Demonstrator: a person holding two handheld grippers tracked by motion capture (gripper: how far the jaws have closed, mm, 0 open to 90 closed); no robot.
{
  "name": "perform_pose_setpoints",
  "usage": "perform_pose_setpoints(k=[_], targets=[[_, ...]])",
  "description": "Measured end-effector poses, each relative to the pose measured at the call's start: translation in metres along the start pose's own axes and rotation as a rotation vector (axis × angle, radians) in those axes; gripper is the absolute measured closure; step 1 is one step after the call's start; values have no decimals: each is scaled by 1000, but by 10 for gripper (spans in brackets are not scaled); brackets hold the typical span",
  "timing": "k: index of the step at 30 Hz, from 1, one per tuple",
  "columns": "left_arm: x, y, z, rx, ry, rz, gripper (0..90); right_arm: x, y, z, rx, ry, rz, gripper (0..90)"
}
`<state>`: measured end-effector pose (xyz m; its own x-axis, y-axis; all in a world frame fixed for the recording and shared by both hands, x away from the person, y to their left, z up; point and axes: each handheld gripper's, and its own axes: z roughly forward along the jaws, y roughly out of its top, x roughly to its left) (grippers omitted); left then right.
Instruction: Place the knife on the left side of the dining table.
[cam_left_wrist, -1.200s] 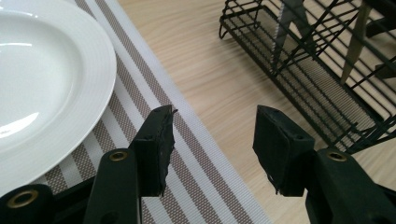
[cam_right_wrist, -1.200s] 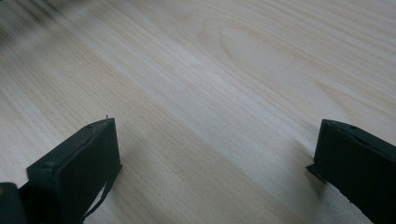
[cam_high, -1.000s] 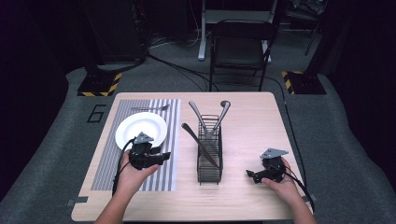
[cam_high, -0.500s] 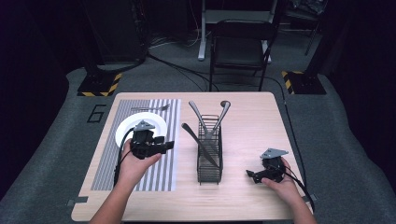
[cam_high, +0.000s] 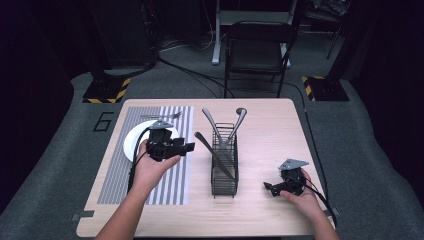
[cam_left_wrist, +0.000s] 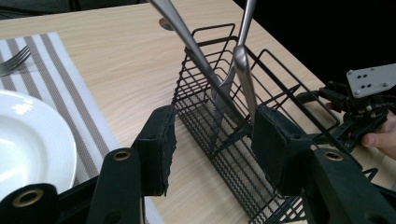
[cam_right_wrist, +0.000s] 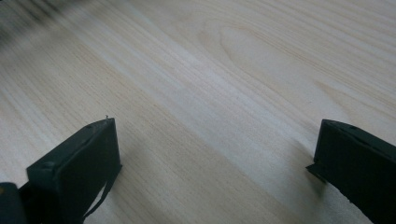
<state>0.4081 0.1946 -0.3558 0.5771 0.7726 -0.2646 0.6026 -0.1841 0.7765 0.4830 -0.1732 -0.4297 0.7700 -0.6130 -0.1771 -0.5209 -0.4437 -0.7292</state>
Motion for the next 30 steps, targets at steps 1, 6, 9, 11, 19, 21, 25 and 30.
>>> perform_pose_setpoints(k=[1,6,9,11,19,21,25,30], targets=[[-1,2,2,4,-5,-7,497,0,0,0,0,-1,0,0],[-6,10,9,7,-23,4,512,0,0,0,1,2,2,0],[-9,12,12,9,-29,-6,529,0,0,0,0,0,0,0],[-11,15,18,11,-36,3,539,0,0,0,0,0,0,0],[-14,20,28,14,-28,11,583,0,0,0,0,0,0,0],[-13,21,29,13,-23,11,602,0,0,0,1,1,0,0],[-13,22,32,7,-19,14,643,0,0,0,2,3,2,0],[-13,23,34,13,-19,15,680,0,0,0,0,0,0,0]])
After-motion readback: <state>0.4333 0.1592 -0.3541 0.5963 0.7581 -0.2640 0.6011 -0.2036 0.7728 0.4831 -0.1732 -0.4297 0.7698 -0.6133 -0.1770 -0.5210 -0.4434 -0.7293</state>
